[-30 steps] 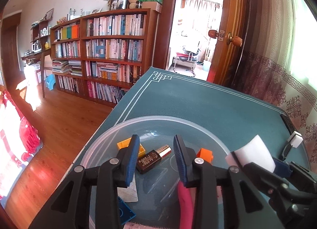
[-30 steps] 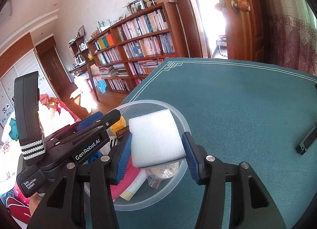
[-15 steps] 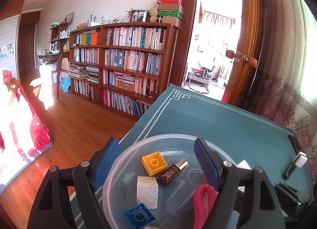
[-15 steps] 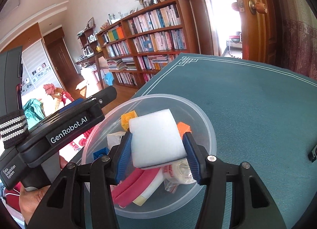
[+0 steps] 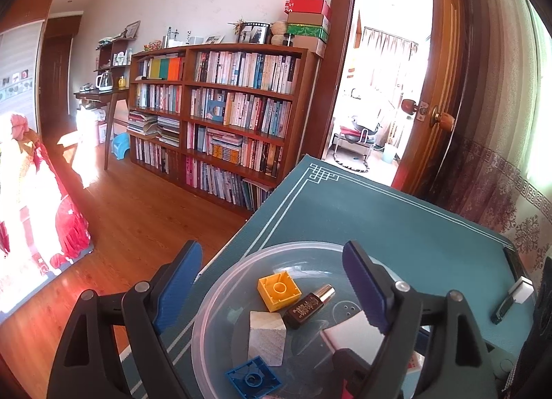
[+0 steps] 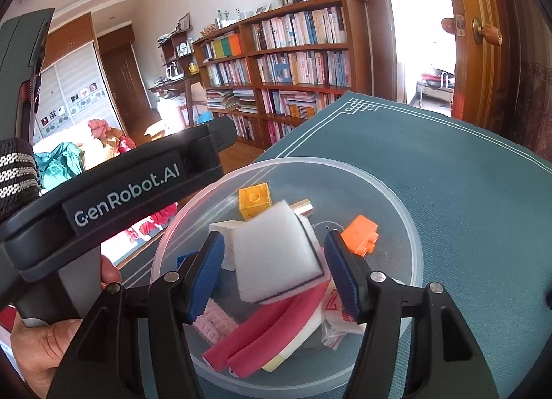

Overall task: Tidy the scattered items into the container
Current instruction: 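Release the bottle and the sponge into the clear bowl with both tools, then move both open tools back toward the second white sponge and black comb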

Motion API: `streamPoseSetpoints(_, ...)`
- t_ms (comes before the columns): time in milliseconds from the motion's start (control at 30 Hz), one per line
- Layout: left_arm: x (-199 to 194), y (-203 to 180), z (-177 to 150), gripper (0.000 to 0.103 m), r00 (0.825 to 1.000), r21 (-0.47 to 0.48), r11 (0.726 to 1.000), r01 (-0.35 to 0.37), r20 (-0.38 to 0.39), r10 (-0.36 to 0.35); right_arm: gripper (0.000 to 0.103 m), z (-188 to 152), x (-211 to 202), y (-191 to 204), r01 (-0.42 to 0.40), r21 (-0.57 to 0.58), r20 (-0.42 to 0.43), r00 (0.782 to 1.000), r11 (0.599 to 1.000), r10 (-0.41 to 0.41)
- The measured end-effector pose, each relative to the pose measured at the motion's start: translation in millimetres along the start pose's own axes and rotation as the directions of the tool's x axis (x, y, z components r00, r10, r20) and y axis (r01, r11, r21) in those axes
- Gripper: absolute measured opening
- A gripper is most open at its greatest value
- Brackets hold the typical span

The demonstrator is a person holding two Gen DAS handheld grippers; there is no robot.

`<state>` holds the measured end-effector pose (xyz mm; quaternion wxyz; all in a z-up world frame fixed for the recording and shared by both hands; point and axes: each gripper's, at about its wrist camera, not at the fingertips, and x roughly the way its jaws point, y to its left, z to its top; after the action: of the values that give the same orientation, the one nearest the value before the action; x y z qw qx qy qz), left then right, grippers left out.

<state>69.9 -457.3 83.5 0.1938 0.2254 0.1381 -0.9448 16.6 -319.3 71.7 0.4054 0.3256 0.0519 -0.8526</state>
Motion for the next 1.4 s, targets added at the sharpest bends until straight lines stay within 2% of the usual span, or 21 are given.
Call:
streamPoseSetpoints(300,-2.8,-3.7,-1.0,0.095,1.0,0.005,1.0,0.006,0.0,-0.006,0.069,-4.7,-4.2,-9.3,0.004,0.019,-0.006,1.0,1.0,-0.004)
streamPoseSetpoints(533,-1.9,-9.1,-2.6,0.095,1.0,0.017,1.0,0.019,-0.01,-0.019,0.069,-7.5,-24.6,-24.3,0.018,0.061,0.036,0.999,0.998,-0.02)
streamPoseSetpoints(667,-2.3,-13.4,-4.0,0.102,1.0,0.026,0.999,0.021,-0.008,-0.02,0.069,-9.1,-36.4,-32.4,0.028,0.082,0.054,0.998,0.996,-0.032)
streamPoseSetpoints(767,-2.8,-16.6,-5.4,0.102,1.0,0.036,0.999,0.028,-0.009,-0.028,0.069,-10.1,-43.2,-40.0,0.039,0.096,0.057,0.997,0.995,-0.044)
streamPoseSetpoints(1100,0.2,-35.7,-12.9,0.102,0.998,0.098,0.994,0.055,-0.036,-0.051,0.069,-32.0,-66.2,-80.6,0.159,0.183,0.034,0.985,0.97,-0.168)
streamPoseSetpoints(1267,0.2,-44.7,-18.4,0.102,0.998,0.138,0.989,0.056,-0.042,-0.05,0.069,-41.6,-79.2,-116.0,0.233,0.276,0.008,0.97,0.932,-0.245)
streamPoseSetpoints(1400,1.9,-52.0,-22.3,0.102,0.997,0.16,0.985,0.065,-0.053,-0.057,0.069,-52.4,-91.6,-145.3,0.301,0.343,-0.015,0.949,0.89,-0.315)
